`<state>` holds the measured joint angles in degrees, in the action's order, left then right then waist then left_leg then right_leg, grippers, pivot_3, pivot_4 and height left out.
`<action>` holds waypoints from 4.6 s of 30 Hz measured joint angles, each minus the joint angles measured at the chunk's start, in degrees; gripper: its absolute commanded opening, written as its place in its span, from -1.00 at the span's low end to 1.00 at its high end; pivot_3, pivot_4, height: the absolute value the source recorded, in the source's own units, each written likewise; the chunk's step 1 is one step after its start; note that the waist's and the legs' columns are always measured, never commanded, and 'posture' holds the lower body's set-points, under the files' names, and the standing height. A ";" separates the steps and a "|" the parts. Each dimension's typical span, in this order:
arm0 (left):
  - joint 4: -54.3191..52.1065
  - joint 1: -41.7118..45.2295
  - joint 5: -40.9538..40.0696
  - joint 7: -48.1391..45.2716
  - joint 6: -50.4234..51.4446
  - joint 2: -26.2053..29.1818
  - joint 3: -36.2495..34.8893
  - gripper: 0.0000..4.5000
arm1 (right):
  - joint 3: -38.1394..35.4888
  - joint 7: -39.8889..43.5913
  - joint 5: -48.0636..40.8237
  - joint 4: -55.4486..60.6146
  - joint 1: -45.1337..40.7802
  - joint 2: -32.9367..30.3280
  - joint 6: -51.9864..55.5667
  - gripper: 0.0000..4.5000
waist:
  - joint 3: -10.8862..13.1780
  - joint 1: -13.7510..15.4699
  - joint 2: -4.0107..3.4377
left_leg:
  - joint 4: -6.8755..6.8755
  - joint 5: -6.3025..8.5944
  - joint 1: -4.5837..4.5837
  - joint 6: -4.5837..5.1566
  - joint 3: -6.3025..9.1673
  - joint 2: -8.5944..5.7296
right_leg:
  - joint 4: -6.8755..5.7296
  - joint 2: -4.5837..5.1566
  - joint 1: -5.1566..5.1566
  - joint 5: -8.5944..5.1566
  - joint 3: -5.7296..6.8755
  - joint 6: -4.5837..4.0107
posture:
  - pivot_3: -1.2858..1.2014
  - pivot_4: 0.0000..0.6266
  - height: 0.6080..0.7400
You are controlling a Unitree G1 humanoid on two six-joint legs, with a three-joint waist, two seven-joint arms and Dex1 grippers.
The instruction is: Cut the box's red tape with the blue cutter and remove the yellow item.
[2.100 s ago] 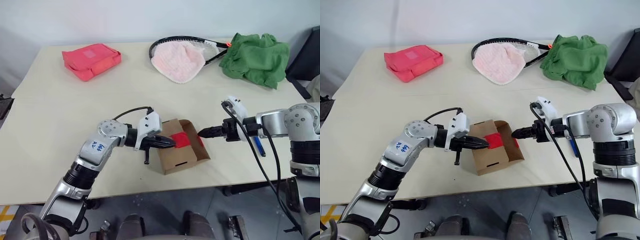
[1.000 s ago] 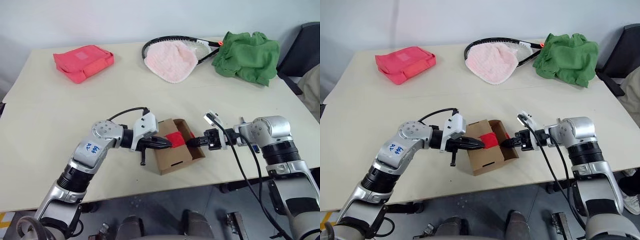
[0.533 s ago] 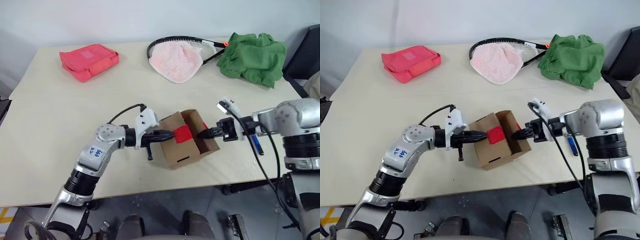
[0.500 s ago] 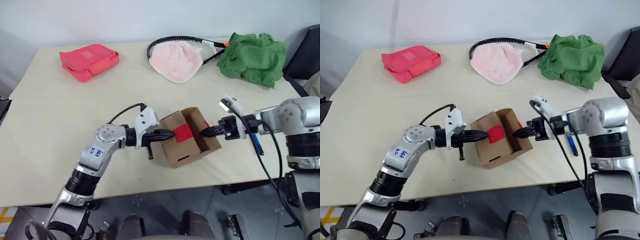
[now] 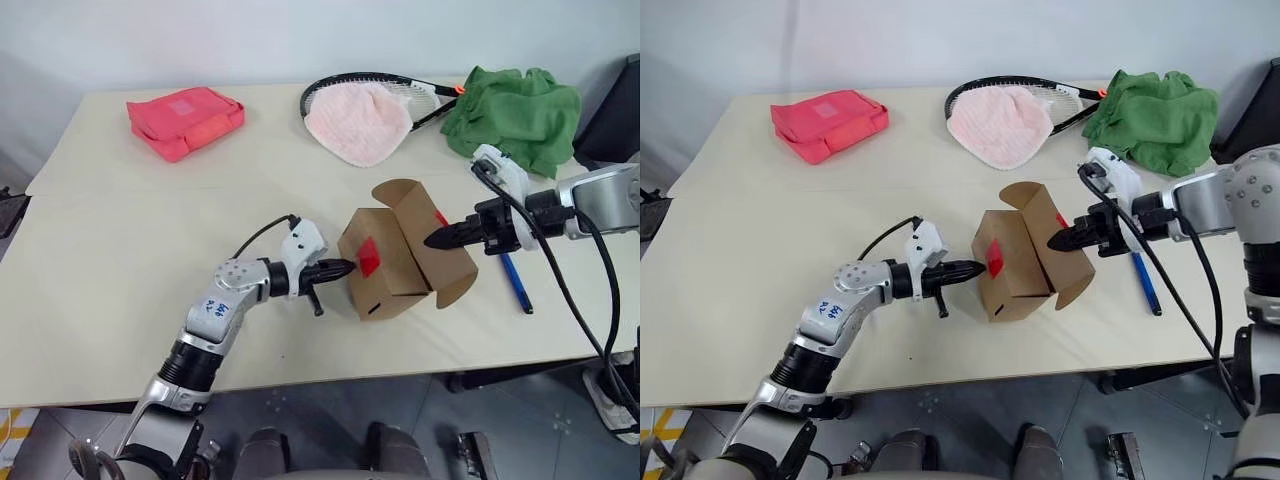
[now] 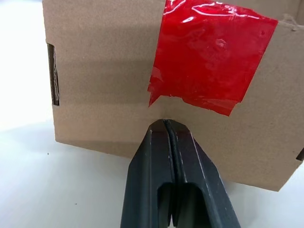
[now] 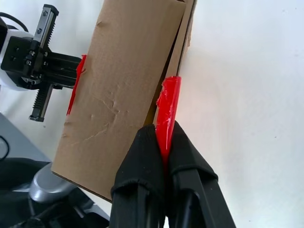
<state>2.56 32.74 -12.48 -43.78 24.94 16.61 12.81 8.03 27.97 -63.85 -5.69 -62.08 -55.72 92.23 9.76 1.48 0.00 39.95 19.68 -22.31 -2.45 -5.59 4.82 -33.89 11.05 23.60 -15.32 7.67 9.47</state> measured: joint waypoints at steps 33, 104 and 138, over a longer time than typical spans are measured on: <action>-0.50 -1.97 0.55 -4.52 7.52 5.00 -0.15 -1.00 | -7.64 -44.65 -21.36 15.57 8.20 6.19 -0.86 -1.00 | -0.31 -0.15 0.49 | -0.08 0.03 0.01 0.05 -0.02 0.03 | 0.01 -0.01 0.06 0.02 0.01 -0.03 | 0.03 -0.52 1.00; -11.26 0.20 -13.94 -7.79 27.02 14.55 1.05 -1.00 | -11.64 -48.37 -16.80 26.41 16.54 8.75 -0.07 -1.00 | -0.03 -0.22 0.26 | -0.15 0.06 -0.09 0.10 -0.15 0.03 | 0.04 -0.01 0.24 0.02 -0.06 -0.01 | 0.03 -0.52 1.00; -13.31 7.36 -19.71 -11.32 25.24 13.21 2.08 -1.00 | -10.62 -36.64 -1.29 25.73 12.98 8.49 -0.01 -1.00 | -0.02 0.07 0.26 | -0.09 0.07 -0.11 0.11 -0.17 0.02 | 0.09 0.00 0.20 0.02 -0.08 -0.01 | 0.03 -0.52 1.00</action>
<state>-10.74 40.10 -32.19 -55.10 50.17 29.81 14.90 -2.59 -8.67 -65.14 20.04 -49.11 -47.23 92.22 9.73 1.55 0.26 39.86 19.74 -22.42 -2.35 -5.76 4.84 -33.80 11.04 23.79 -15.30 7.60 9.45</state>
